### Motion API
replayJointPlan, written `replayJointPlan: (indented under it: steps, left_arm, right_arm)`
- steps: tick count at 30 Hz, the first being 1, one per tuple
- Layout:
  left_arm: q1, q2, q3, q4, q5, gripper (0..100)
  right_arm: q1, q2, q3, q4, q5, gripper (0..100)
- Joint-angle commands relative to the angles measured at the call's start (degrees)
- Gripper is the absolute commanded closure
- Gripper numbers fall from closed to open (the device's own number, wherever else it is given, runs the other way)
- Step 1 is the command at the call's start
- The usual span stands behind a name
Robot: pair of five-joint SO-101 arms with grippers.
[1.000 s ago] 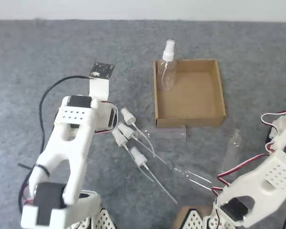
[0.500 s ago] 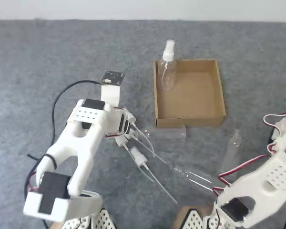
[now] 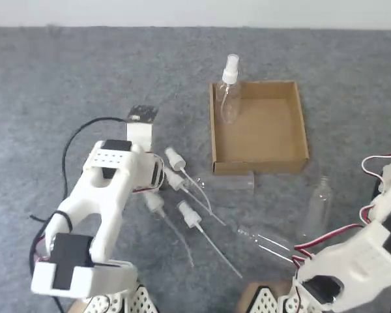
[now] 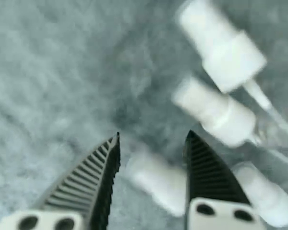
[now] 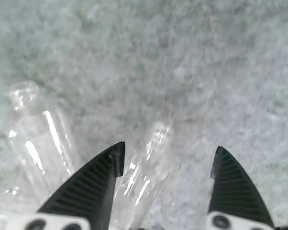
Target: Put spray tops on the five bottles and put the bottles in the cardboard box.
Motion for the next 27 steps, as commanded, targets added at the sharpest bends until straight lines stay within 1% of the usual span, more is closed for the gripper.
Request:
replayJointPlan:
  steps: [1, 5, 10, 11, 14, 20, 22, 27]
  left_arm:
    - [-1.8, -0.9, 0.0, 0.0, -2.7, 80]
    - [-2.5, -0.9, 0.0, 0.4, -3.3, 80]
    - [-2.5, -3.5, -0.3, 0.4, -2.9, 80]
    - [-2.5, -5.3, 0.0, 0.7, -2.9, 80]
    - [-3.3, -12.0, 1.3, 4.9, -2.1, 80]
    - [-9.6, -27.8, 6.7, 10.7, -3.0, 79]
    - [-10.2, -29.8, 8.4, 11.6, -5.0, 79]
    - [-11.6, -29.9, 10.2, 11.3, -5.3, 79]
  right_arm:
    - [0.6, -5.2, -2.6, 3.8, -0.4, 75.3]
    - [0.9, -8.5, -2.0, 5.6, -0.4, 75.3]
    - [1.5, -17.3, 4.7, 5.0, -0.4, 75.0]
    - [1.5, -19.2, 7.0, 4.1, -0.4, 75.0]
    - [1.2, -24.9, 14.9, -0.3, -0.4, 74.9]
    - [1.1, -33.0, 31.0, -6.3, -1.0, 74.9]
    - [1.1, -34.7, 35.0, -9.1, -1.0, 74.9]
    - [1.2, -35.6, 41.3, -15.6, -1.0, 74.9]
